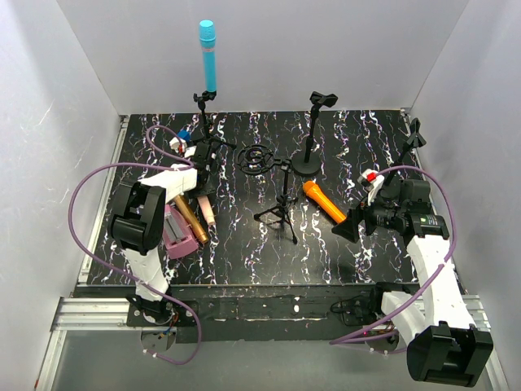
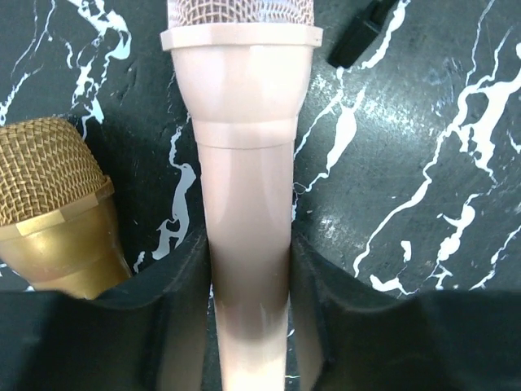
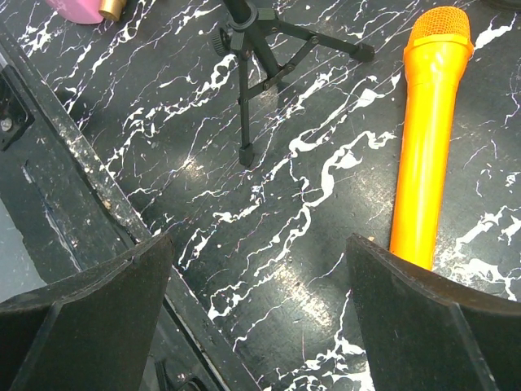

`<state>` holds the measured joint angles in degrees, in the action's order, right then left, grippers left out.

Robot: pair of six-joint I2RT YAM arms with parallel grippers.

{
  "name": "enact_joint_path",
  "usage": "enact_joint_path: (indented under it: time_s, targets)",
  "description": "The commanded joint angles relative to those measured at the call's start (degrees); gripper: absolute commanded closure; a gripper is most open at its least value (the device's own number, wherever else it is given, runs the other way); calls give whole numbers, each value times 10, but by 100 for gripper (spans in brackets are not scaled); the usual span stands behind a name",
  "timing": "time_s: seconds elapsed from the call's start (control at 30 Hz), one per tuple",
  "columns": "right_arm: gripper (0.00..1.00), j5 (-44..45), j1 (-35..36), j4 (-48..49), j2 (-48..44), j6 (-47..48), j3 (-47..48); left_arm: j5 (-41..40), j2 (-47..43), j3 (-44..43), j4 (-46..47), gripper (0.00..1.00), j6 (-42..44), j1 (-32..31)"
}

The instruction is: Attach the microphones to the stand

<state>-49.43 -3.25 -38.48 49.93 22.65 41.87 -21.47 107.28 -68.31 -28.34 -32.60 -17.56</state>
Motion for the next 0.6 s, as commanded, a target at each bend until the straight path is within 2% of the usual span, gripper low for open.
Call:
enact_joint_path:
  time_s: [0.0, 0.1, 0.27, 0.57]
  targets:
    - [7, -3, -5, 13, -1, 2, 17, 8, -21, 1, 4, 77, 10, -1]
    - [7, -3, -7, 13, 0, 3, 17, 16, -47, 0, 6, 89, 18, -2]
    - [7, -3, -8, 11, 1, 4, 17, 47, -113, 7, 16, 98, 36, -1]
    - [7, -3, -12, 11, 6, 6, 17, 140, -268, 73, 79, 100, 61, -2]
